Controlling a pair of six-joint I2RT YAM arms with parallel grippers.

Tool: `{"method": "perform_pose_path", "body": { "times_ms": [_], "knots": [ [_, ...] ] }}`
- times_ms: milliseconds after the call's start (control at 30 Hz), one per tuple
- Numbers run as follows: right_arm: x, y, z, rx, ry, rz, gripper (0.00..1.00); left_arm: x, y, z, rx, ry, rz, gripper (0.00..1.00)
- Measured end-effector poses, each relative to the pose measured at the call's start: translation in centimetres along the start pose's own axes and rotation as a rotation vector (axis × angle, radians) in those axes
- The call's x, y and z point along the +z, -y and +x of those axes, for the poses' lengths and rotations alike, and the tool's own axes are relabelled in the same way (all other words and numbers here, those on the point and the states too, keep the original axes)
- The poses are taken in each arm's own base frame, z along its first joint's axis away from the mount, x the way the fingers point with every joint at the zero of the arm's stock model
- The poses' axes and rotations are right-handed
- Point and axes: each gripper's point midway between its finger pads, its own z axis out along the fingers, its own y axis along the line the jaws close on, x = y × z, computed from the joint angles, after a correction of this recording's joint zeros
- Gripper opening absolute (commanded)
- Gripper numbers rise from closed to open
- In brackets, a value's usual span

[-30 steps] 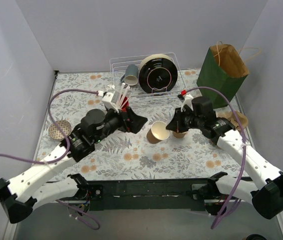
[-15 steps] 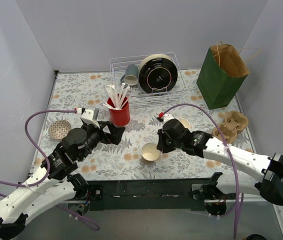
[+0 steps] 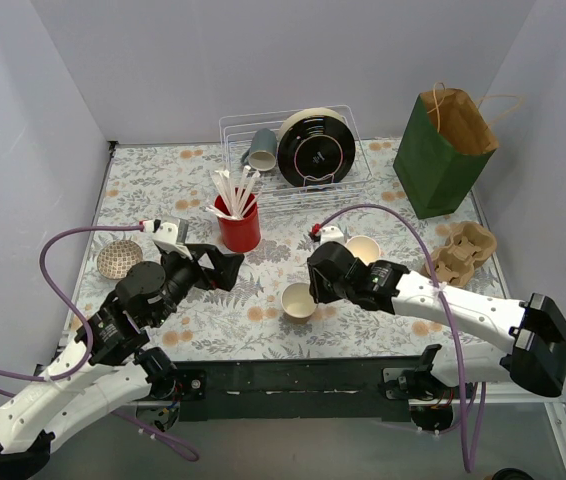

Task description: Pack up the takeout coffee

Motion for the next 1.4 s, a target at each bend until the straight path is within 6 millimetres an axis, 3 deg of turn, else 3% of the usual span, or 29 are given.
{"method": "perform_pose_path", "body": {
  "times_ms": [167,300,500,600,867,1167,1400],
  "knots": [
    [-0.7,-0.5,-1.9,-0.01,0.043,0.0,0.4,0.0,0.0,0.1,0.001,-0.003,-0.002,0.98],
    [-1.3,0.3,-3.7,-0.042,0.089,0.039,0.35,0.0,-0.1,0.0,0.001,-0.001,-0.003,0.98],
    [-0.6,4.9,-6.9,-0.038,0.127,0.153,0.33,-0.4,-0.2,-0.3,-0.006,0.016,-0.003,0.98],
    [0.9,6.4,-6.3,-0.078,0.071,0.19,0.32,-0.5,-0.3,-0.5,-0.009,0.027,-0.006,0.98],
    [4.5,7.5,-3.3,-0.186,-0.079,0.226,0.31,-0.6,-1.0,-0.8,-0.016,0.043,-0.046,0.98],
    [6.1,11.3,-2.9,-0.223,-0.122,0.362,0.3,-0.6,-2.3,-1.2,-0.04,0.071,-0.123,0.98],
    [6.0,14.8,-4.1,-0.185,-0.112,0.439,0.29,-0.3,-4.4,-0.9,-0.1,0.084,-0.258,0.98]
  ]
}}
